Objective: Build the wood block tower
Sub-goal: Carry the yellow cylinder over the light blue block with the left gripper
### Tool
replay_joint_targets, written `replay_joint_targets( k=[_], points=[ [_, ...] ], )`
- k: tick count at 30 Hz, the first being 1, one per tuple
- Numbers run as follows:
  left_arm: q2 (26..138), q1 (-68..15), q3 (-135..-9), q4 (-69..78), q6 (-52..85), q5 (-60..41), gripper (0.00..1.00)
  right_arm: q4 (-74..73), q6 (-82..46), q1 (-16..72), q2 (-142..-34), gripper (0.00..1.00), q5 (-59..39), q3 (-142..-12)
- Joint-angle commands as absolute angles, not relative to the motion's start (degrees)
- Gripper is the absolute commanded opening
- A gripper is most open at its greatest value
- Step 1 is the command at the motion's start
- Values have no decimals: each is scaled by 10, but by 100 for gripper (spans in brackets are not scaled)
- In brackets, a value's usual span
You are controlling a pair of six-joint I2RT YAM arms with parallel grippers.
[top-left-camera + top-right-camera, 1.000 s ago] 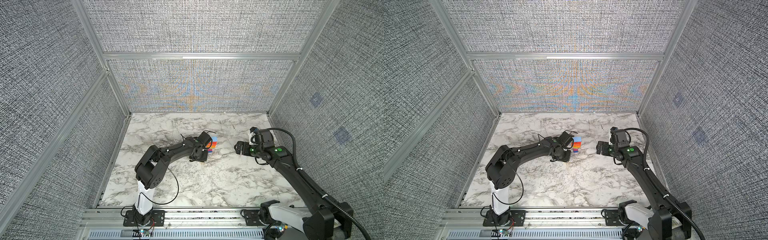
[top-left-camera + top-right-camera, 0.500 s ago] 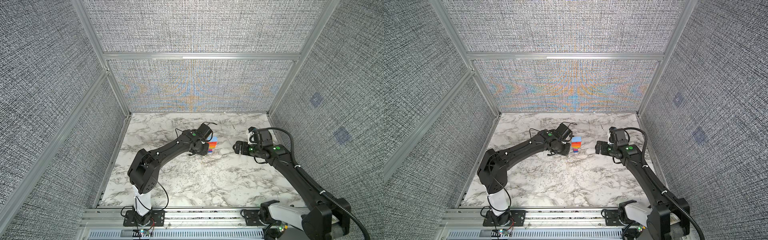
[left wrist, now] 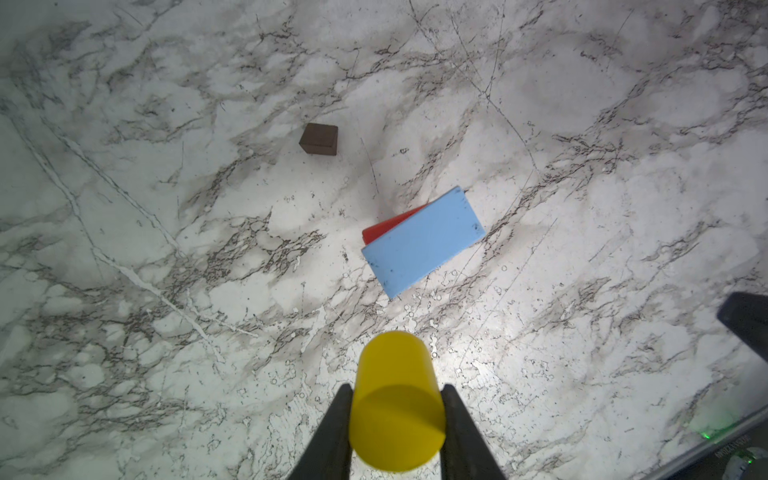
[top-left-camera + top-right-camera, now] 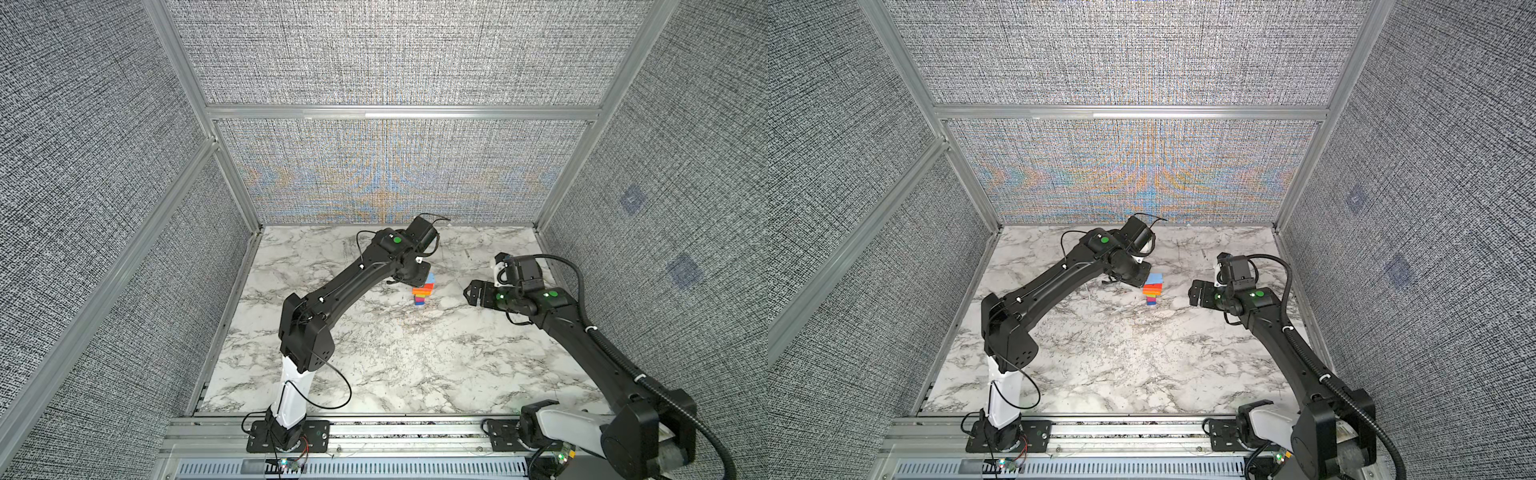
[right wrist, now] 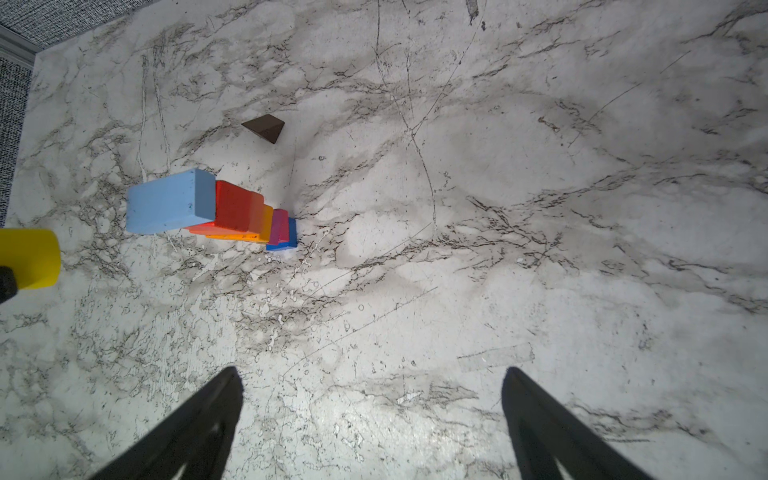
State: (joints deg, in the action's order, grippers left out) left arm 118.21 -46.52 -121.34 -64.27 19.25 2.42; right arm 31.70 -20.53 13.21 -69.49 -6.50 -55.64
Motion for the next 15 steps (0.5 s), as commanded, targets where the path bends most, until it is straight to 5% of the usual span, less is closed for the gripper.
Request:
replay_joint_targets(
  k=[1, 15],
  points=[
    [1205, -466, -1263, -696, 164, 33, 28, 305, -204, 130, -699, 99, -82, -554],
    [1267, -466, -1348, -683, 109, 18, 28, 286, -206, 124, -716, 99, -110, -545]
  ],
)
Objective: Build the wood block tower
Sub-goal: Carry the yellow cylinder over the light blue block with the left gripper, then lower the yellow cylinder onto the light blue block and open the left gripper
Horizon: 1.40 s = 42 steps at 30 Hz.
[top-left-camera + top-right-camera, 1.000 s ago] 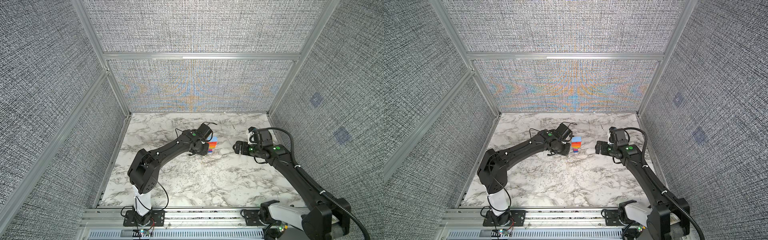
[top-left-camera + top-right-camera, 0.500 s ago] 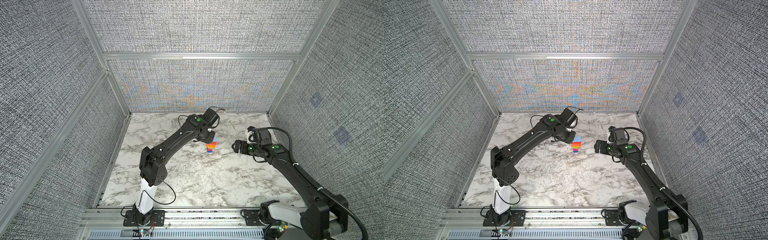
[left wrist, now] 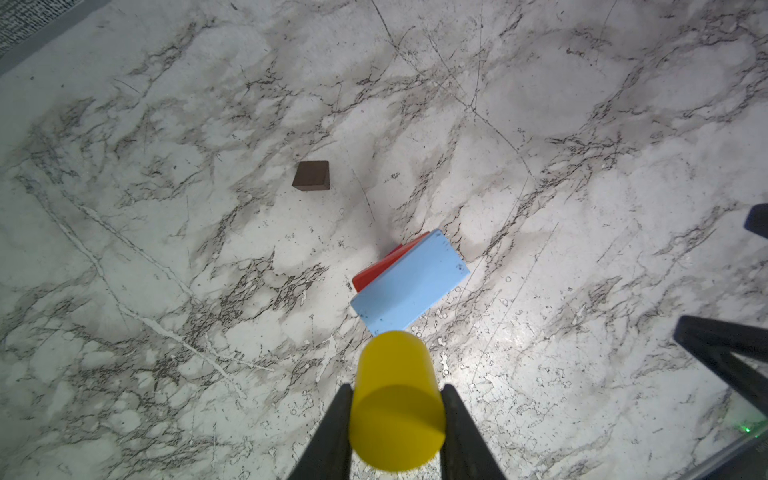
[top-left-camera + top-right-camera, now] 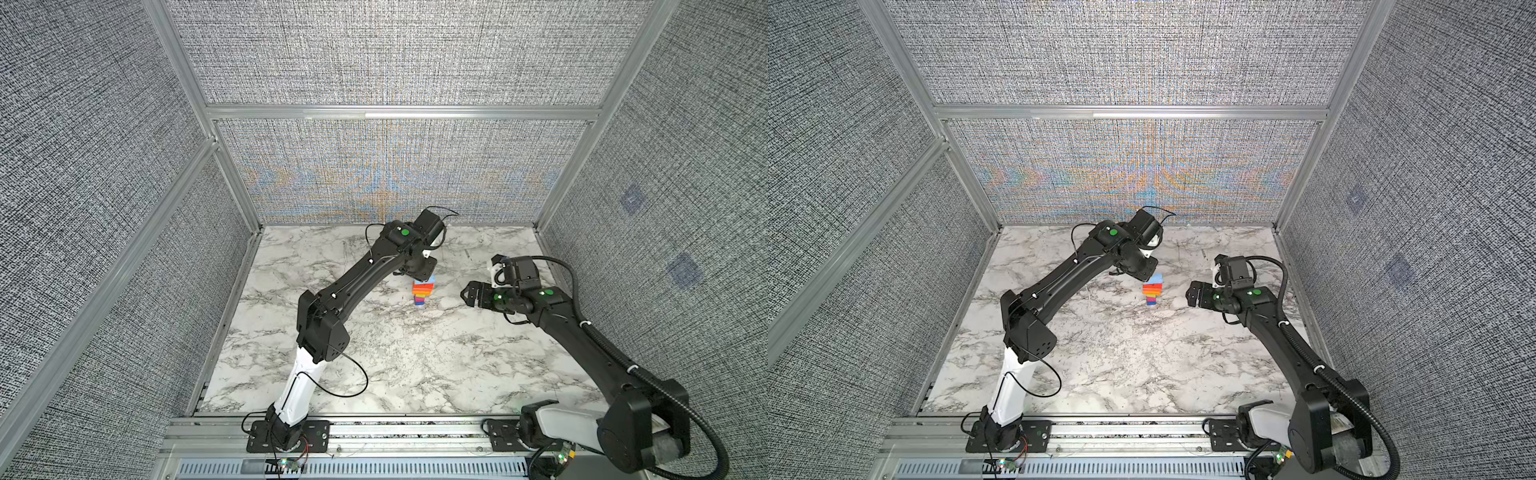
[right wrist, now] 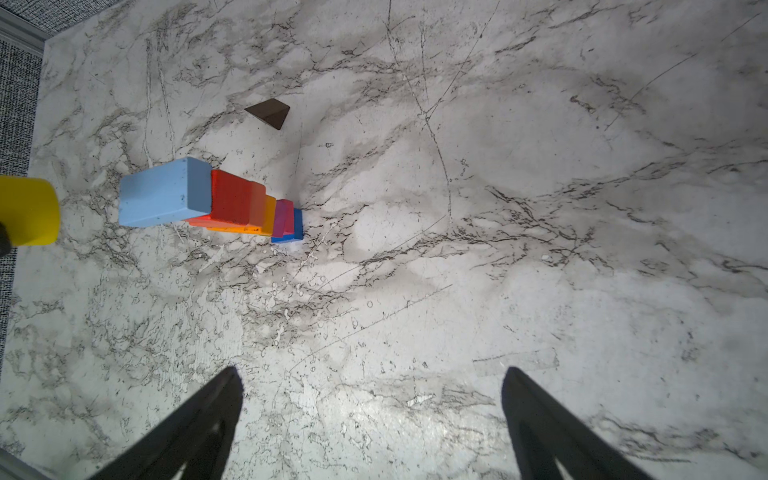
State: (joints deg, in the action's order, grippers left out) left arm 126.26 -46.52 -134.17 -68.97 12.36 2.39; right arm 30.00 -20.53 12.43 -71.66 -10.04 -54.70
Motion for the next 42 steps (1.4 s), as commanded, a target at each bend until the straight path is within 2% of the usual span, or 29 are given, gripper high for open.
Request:
replay_joint_targets(
  k=[1, 16, 42],
  points=[
    [1271, -465, -1351, -682, 108, 18, 28, 286, -207, 124, -716, 99, -111, -544],
    [1338, -464, -1438, -715, 98, -8, 29, 281, -207, 122, -719, 99, -118, -538],
    [1358, -459, -1467, -745, 83, -4, 29, 280, -205, 122, -719, 99, -126, -537]
  ],
)
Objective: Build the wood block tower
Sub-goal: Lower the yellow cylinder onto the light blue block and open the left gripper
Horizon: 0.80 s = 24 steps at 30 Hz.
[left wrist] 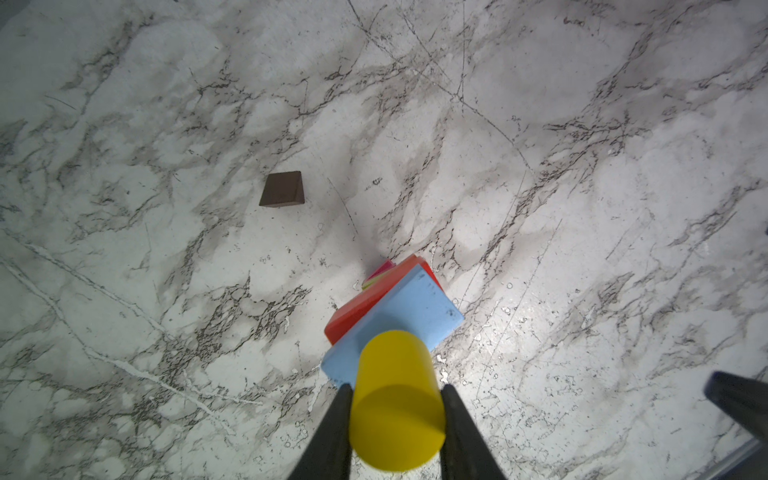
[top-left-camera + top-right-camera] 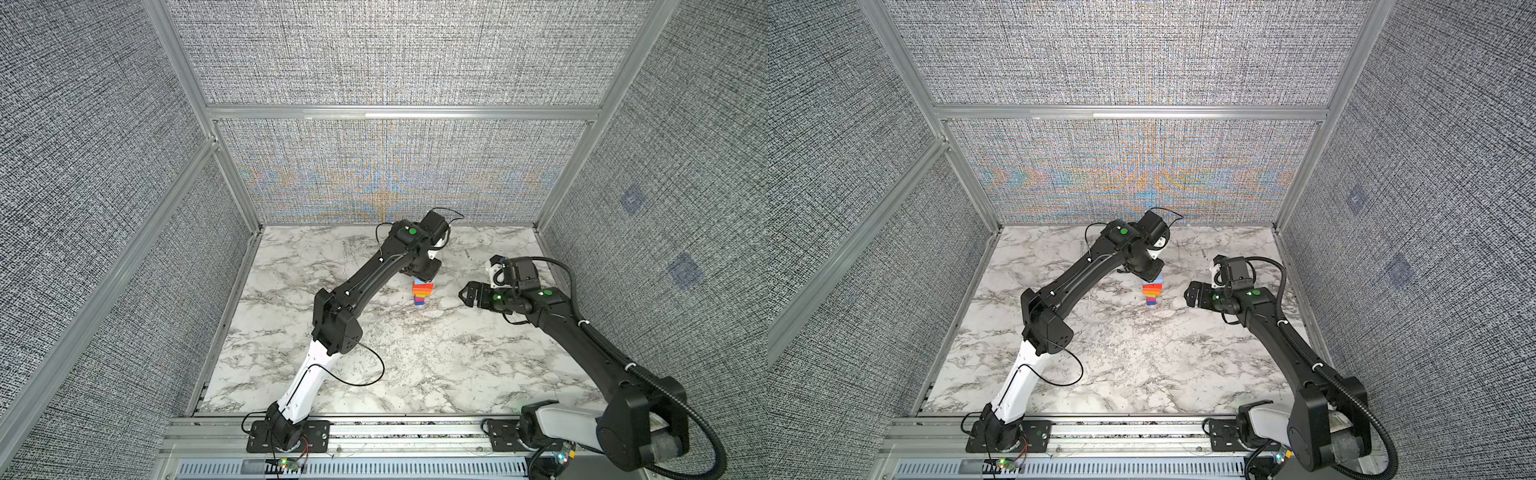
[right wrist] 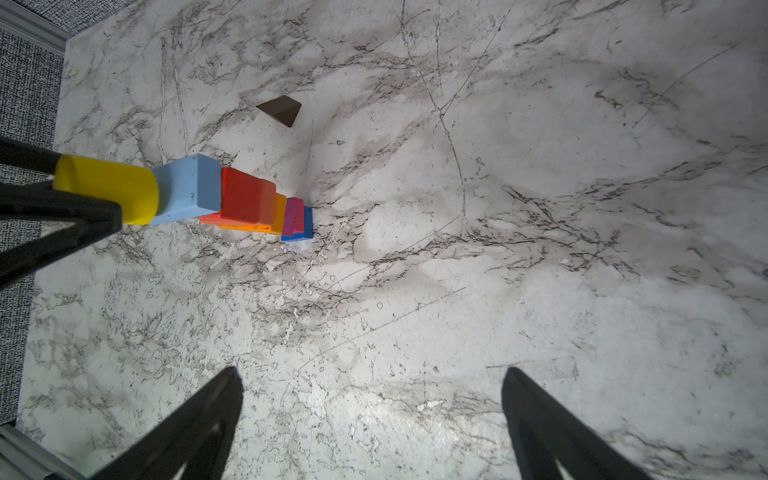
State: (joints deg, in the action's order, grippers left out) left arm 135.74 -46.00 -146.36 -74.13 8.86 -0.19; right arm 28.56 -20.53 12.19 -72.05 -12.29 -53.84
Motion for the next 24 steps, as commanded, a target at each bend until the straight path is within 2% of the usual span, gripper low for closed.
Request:
replay_joint_targets(
  k=[1, 24],
  points=[
    [1358, -459, -1467, -744, 83, -3, 29, 280, -205, 122, -719, 99, -127, -536],
    [1366, -457, -1468, -733, 82, -10, 34, 277, -204, 120, -724, 99, -127, -535]
  ],
)
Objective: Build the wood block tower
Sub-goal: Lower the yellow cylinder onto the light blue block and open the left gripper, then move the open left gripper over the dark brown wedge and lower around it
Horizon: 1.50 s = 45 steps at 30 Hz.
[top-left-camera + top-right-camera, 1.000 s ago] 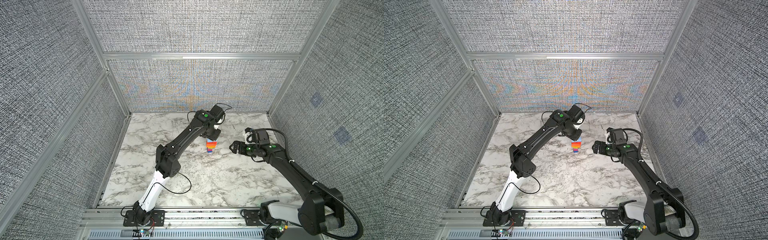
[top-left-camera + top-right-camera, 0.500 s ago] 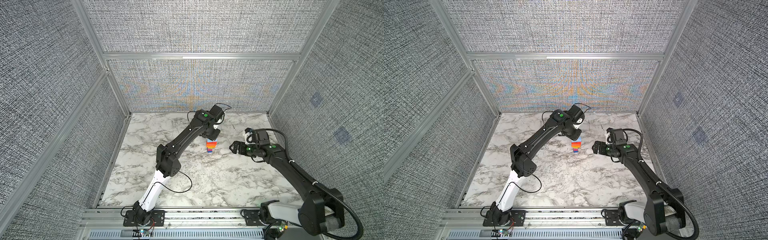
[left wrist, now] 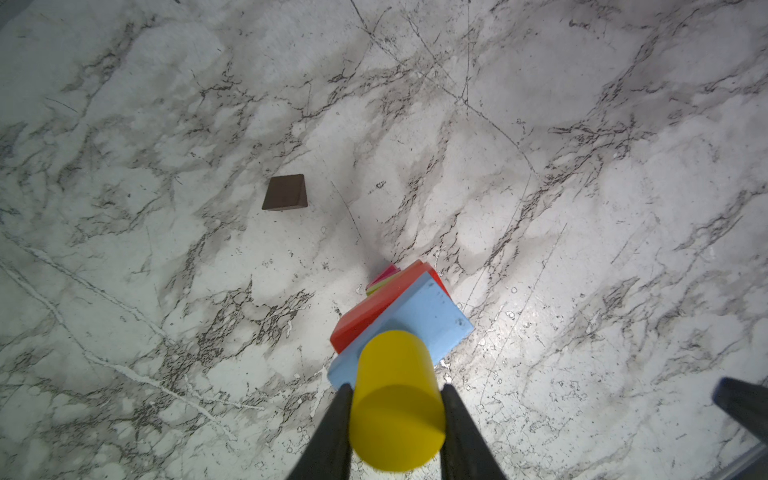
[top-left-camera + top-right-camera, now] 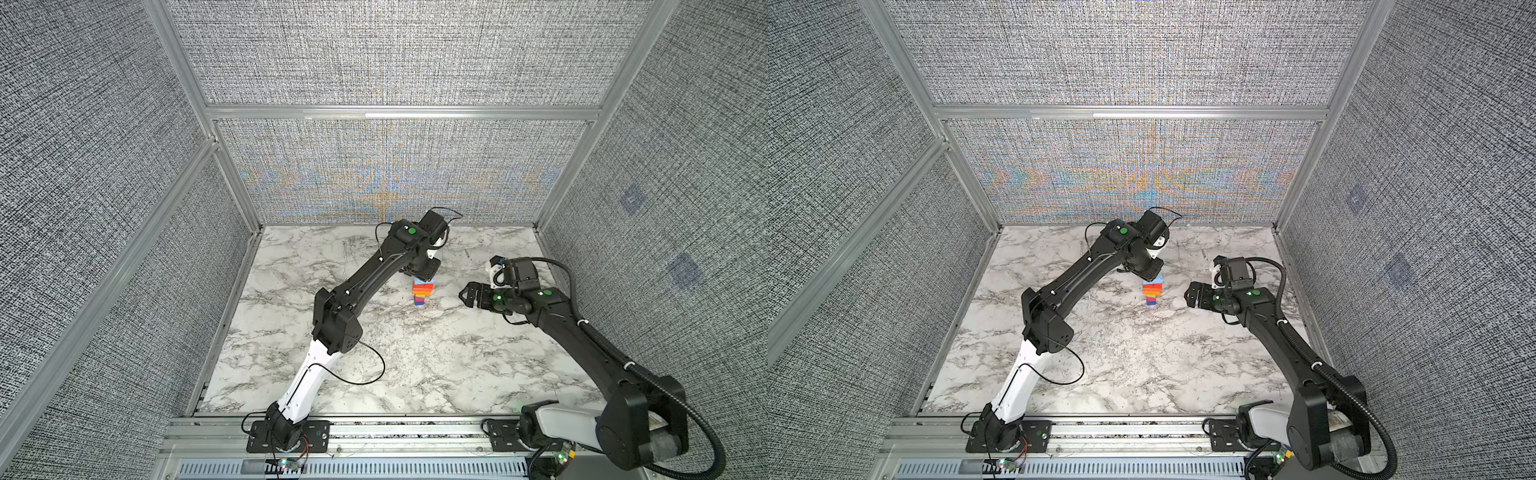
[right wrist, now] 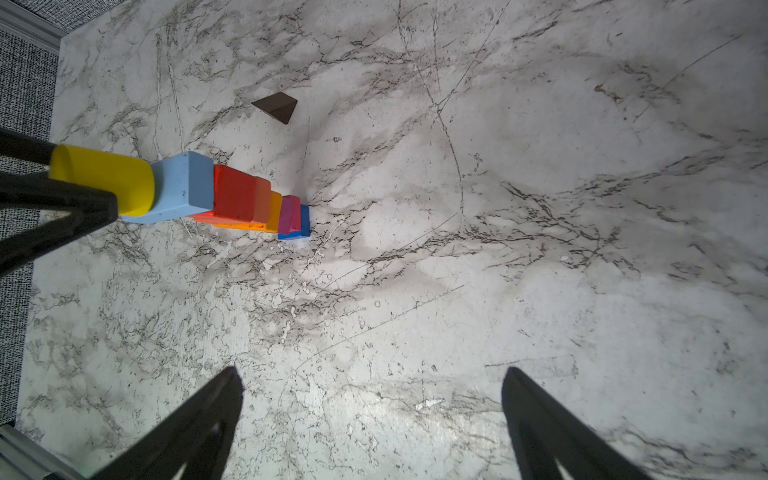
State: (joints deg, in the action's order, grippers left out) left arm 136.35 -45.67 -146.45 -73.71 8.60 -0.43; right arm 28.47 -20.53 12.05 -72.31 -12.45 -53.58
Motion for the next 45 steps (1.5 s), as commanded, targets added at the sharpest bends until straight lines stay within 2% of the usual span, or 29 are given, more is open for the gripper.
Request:
replay_joint_targets(
  k=[1, 6, 10, 15, 27, 31, 34, 41, 45],
  points=[
    [1367, -456, -1468, -733, 83, -11, 34, 277, -204, 120, -724, 99, -127, -535],
    [1365, -456, -1468, -732, 83, -9, 39, 277, -204, 122, -724, 99, -129, -536],
    [1363, -456, -1468, -732, 82, -8, 49, 276, -204, 121, -725, 99, -128, -537],
    [1362, -456, -1468, -730, 81, -4, 56, 275, -204, 120, -729, 99, -131, -537],
    [1343, -455, -1467, -727, 78, 33, 81, 272, -202, 120, -721, 99, -132, -532],
    [1308, -442, -1459, -725, 96, 65, 92, 270, -200, 121, -714, 99, -133, -530],
    [1272, -413, -1432, -707, 99, 49, 97, 270, -201, 120, -712, 99, -133, -529],
    [1242, -340, -1357, -664, 116, -1, 94, 275, -200, 122, -712, 99, -134, -530],
    [1266, -324, -1335, -632, 120, -15, 94, 276, -201, 122, -717, 99, -131, -530]
  ],
)
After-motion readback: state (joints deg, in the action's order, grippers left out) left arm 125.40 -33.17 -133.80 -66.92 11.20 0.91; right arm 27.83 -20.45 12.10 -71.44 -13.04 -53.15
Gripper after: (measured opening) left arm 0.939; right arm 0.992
